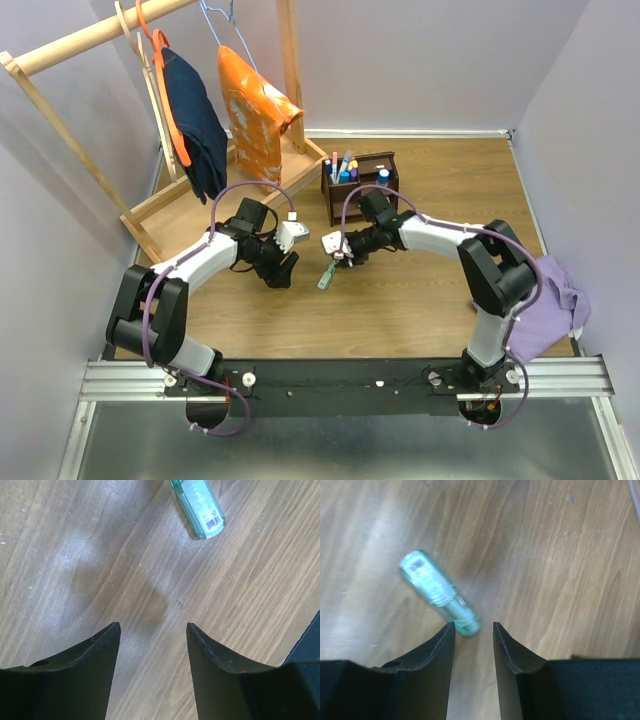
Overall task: Sort the stationery into containers
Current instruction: Pick up the stationery from the center of the board.
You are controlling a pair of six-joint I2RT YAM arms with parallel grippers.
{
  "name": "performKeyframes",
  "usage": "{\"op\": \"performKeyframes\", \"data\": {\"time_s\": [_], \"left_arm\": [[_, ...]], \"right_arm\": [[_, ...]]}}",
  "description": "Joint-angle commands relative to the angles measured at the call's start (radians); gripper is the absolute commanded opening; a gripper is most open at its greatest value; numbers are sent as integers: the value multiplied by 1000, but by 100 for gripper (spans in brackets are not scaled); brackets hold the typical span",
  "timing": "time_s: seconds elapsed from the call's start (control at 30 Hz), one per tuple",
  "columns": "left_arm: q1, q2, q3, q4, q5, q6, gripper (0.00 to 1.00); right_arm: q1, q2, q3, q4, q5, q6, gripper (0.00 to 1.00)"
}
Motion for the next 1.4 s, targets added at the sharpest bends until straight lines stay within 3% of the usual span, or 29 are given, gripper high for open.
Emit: {"op": "performKeyframes", "data": {"time_s": [0.0, 0.17, 0.43, 0.63, 0.87, 0.9, 1.37], "left_arm": [[6, -48, -25, 26, 19, -79, 64], [21, -60, -33, 20, 16, -73, 65], [40, -63, -34, 22, 19, -70, 66], [43, -63, -34, 19, 25, -67, 67], [43, -77, -34, 28, 30, -83, 76], [43, -74, -34, 28, 30, -86, 98], [43, -63, -36, 51, 16, -103, 99]], "right_arm": [[7, 132, 160, -263, -30, -253, 45], [8, 257, 370, -580, 11, -476, 46], [10, 288, 421, -731, 42, -620, 46], [10, 255, 449, -743, 63, -555, 46], [5, 231, 457, -844, 88, -499, 46], [5, 220, 446, -846, 83, -501, 46], [36, 240, 421, -765, 19, -377, 53]]}}
